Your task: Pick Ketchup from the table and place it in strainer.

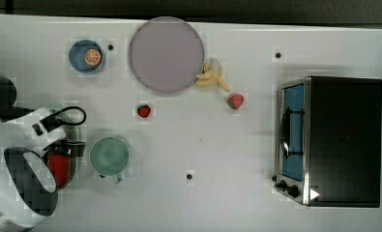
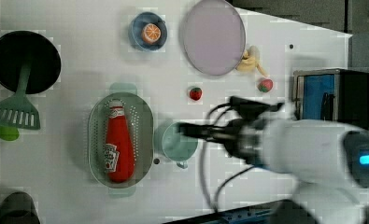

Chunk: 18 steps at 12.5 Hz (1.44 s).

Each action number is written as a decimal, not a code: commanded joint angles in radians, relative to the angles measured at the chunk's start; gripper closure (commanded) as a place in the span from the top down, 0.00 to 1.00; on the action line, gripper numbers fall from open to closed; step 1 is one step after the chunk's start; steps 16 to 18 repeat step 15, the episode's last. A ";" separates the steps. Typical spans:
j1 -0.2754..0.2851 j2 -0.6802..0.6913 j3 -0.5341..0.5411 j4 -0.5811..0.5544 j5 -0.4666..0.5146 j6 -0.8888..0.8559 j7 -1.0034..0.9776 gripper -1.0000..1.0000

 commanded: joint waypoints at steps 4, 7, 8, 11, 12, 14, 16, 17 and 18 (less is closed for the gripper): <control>-0.139 -0.164 -0.261 0.064 0.067 -0.154 0.026 1.00; -0.143 -0.212 -0.413 0.065 0.067 -0.160 0.026 1.00; -0.143 -0.222 -0.453 0.066 0.066 -0.176 0.026 1.00; -0.144 -0.231 -0.531 0.083 0.066 -0.250 0.026 1.00; -0.144 -0.230 -0.540 0.098 0.066 -0.251 0.026 1.00; -0.143 -0.222 -0.536 0.132 0.066 -0.271 0.026 1.00; -0.141 -0.216 -0.528 0.141 0.066 -0.289 0.026 1.00; -0.141 -0.216 -0.528 0.141 0.066 -0.289 0.026 1.00; -0.141 -0.216 -0.528 0.141 0.066 -0.289 0.026 1.00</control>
